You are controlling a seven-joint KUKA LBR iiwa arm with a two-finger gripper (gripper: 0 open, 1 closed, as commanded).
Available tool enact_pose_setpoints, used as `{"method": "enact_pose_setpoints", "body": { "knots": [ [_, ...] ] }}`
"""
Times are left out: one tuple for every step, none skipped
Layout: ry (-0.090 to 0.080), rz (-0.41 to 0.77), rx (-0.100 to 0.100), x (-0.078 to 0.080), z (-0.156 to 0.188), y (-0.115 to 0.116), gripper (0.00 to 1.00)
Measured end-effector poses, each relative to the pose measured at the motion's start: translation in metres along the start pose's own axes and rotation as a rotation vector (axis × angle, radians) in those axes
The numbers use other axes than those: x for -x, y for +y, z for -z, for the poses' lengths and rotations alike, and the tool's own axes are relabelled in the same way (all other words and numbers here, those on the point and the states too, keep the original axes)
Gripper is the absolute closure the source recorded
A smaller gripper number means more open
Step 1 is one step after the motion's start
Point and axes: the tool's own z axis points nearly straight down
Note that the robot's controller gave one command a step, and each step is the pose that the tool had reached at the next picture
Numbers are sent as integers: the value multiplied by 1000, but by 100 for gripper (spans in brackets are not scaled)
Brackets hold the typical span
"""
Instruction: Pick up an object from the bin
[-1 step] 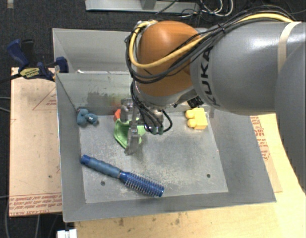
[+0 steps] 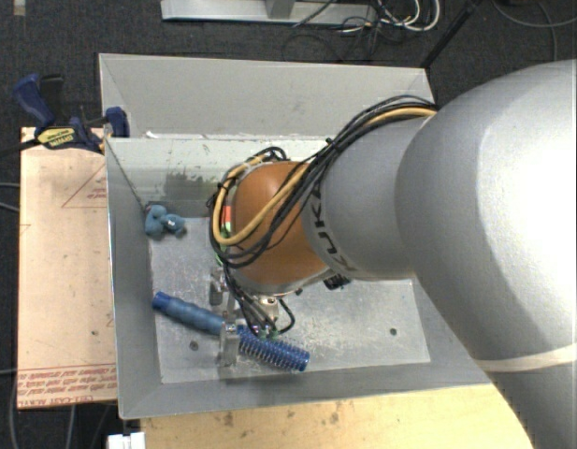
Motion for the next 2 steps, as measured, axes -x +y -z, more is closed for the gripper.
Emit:
{"method": "enact_pose_setpoints", "body": {
  "knots": [
    [-9, -6, 1, 4, 5, -2, 100],
    [-16, 2, 6, -23, 138, 12, 100]
  ]
}}
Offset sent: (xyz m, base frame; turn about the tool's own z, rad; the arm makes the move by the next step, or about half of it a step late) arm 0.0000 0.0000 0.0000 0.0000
